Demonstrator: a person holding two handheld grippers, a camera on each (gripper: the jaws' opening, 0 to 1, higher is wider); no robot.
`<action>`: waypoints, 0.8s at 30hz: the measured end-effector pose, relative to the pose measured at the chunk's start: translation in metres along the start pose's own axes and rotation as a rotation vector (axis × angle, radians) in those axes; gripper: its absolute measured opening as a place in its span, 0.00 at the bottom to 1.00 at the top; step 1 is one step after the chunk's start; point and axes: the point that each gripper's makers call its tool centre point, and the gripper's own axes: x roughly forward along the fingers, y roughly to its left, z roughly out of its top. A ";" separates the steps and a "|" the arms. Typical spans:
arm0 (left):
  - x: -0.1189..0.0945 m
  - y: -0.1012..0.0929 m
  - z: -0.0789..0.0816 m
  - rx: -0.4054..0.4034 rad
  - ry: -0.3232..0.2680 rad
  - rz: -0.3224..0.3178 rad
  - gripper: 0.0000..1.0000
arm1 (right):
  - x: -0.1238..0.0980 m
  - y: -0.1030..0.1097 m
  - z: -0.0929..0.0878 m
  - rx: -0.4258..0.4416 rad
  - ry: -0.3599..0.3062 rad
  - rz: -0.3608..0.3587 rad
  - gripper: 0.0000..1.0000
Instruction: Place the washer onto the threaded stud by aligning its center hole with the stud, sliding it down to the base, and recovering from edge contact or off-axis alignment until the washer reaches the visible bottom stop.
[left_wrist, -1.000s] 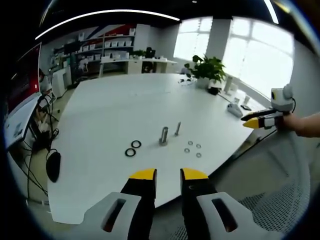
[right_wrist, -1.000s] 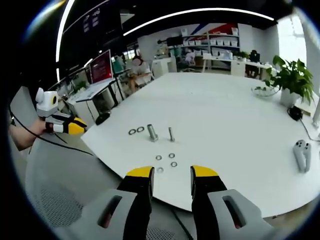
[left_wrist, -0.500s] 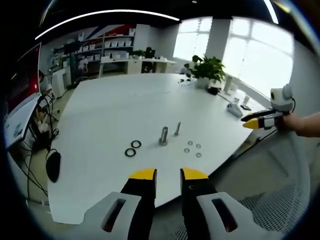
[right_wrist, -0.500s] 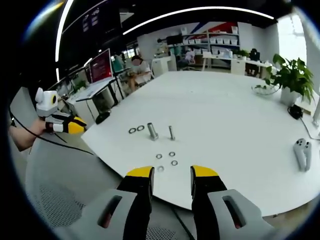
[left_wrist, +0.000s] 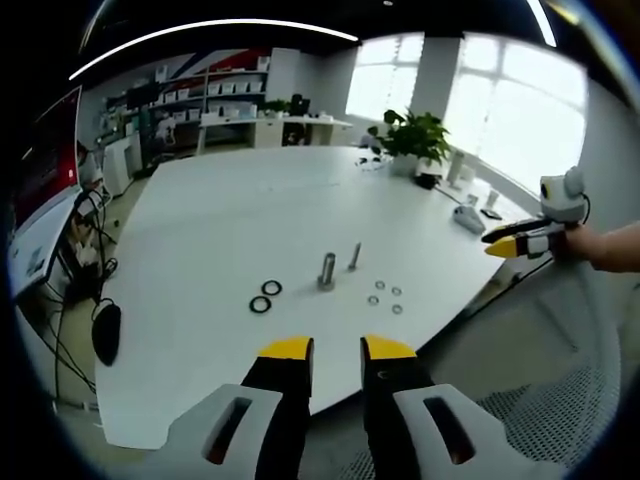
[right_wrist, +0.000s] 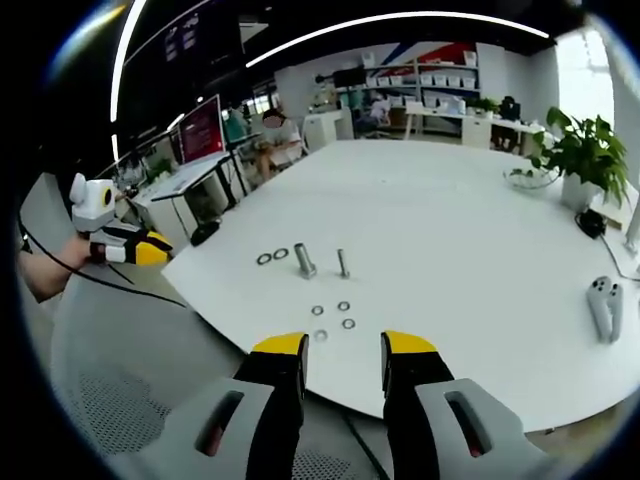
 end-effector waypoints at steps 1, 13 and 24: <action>0.000 0.000 0.000 0.002 0.002 -0.002 0.16 | 0.000 0.000 0.000 0.001 0.001 0.000 0.31; 0.001 -0.003 -0.001 0.008 0.009 -0.014 0.16 | 0.001 0.001 -0.004 0.000 0.021 0.005 0.31; 0.000 -0.001 -0.001 0.003 0.008 -0.007 0.16 | 0.002 0.001 -0.005 -0.004 0.029 0.009 0.31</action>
